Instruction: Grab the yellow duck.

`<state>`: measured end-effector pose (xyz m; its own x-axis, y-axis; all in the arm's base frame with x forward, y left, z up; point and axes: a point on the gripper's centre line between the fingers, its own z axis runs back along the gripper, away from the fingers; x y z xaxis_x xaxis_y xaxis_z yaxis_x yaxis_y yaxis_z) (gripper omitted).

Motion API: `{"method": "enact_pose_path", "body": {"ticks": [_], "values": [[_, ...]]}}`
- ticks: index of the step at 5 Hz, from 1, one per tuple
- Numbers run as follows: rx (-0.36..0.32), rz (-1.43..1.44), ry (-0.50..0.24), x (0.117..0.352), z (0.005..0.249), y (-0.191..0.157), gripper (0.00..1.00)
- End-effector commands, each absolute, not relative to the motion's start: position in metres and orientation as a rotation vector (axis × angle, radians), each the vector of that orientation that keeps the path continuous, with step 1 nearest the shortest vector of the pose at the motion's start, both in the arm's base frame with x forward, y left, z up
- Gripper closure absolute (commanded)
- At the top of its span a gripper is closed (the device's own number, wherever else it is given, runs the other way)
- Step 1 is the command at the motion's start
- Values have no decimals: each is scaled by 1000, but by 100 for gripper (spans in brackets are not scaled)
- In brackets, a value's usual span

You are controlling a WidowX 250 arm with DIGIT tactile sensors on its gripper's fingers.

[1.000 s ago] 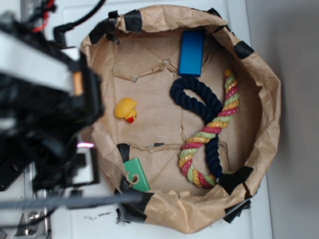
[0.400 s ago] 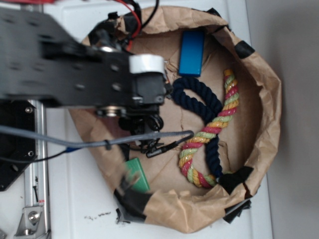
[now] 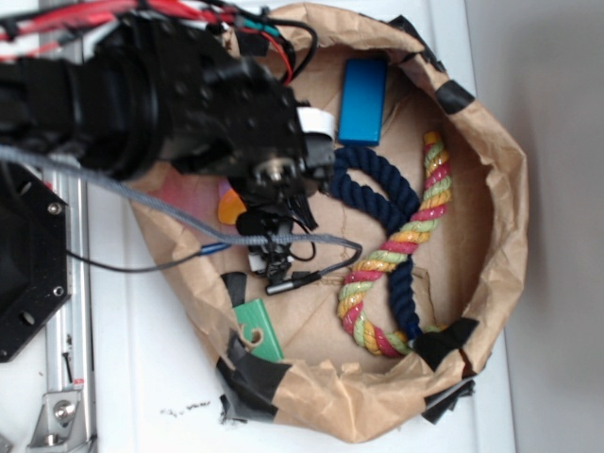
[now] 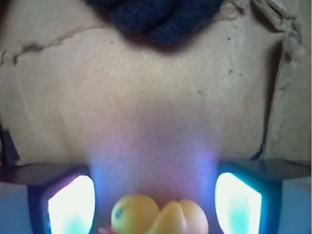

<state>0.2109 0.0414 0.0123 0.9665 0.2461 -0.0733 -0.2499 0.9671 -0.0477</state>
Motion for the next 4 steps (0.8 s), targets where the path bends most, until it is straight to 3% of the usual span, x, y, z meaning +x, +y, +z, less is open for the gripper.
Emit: {"method": "enact_pose_path", "body": {"ticks": [1, 4], "values": [[-98, 186, 114, 185, 14, 30, 100], [-44, 148, 80, 189, 21, 31, 100]]}}
